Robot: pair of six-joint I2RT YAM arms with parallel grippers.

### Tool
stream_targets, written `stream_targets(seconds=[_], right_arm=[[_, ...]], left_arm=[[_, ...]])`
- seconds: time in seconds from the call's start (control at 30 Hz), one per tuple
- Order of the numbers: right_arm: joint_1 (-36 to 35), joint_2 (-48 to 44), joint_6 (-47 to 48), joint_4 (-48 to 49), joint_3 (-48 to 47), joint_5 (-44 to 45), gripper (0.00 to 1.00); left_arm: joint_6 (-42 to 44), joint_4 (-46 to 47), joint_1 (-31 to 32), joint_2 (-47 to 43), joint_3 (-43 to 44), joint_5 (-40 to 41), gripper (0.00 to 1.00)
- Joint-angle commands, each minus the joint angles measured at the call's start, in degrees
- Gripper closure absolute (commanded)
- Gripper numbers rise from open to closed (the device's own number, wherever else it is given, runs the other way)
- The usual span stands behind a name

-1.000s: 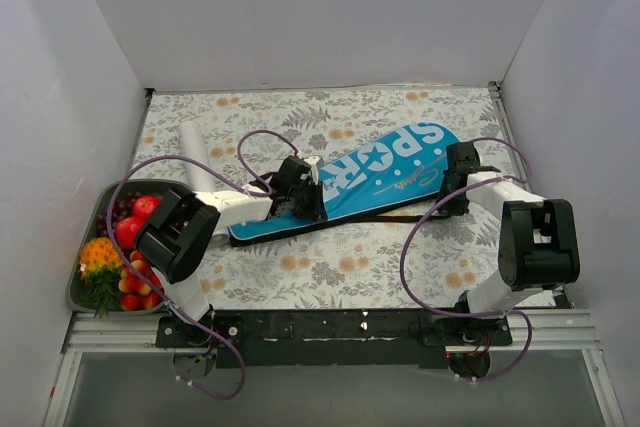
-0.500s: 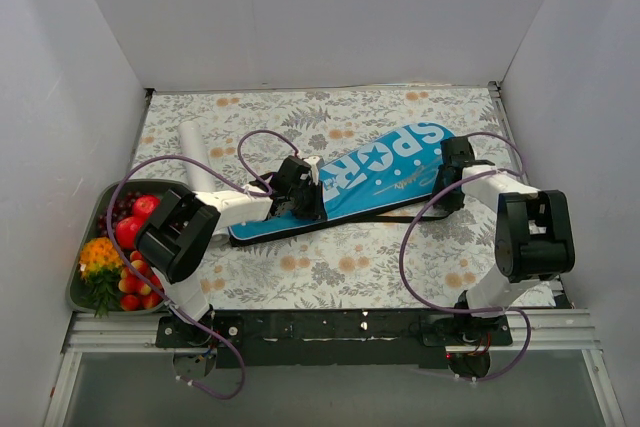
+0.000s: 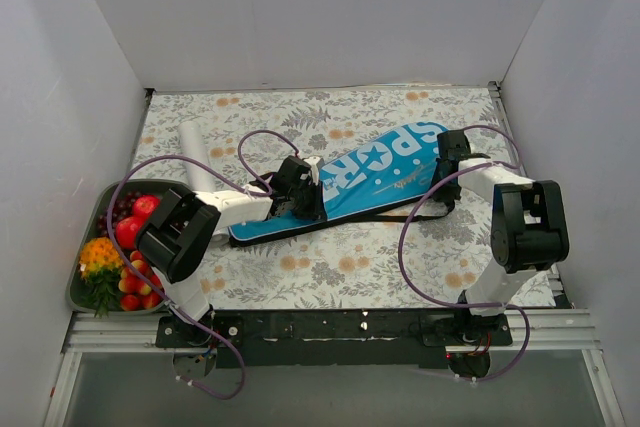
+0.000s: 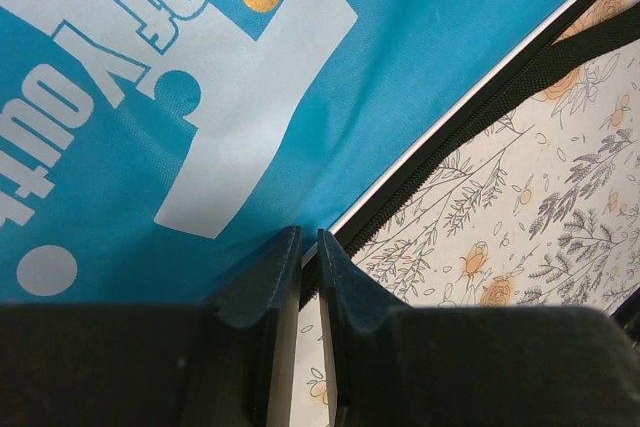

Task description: Pack up the badminton gear

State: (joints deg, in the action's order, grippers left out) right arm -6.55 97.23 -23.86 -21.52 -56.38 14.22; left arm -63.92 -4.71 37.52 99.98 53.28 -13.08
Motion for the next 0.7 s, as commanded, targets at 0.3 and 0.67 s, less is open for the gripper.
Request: stream_targets(seconds=[0.3, 0.67], right_arm=[[0.57, 4.02, 1.0, -1.51, 2.76, 2.13, 0.99], [-4.96, 2.88, 4.69, -0.28, 4.26, -4.81, 0.99]], left_arm=[[1.17, -2.32, -0.16, 0.74, -0.37, -0.01, 0.88], [0.9, -2.41, -0.16, 2.23, 0.51, 0.07, 0.9]])
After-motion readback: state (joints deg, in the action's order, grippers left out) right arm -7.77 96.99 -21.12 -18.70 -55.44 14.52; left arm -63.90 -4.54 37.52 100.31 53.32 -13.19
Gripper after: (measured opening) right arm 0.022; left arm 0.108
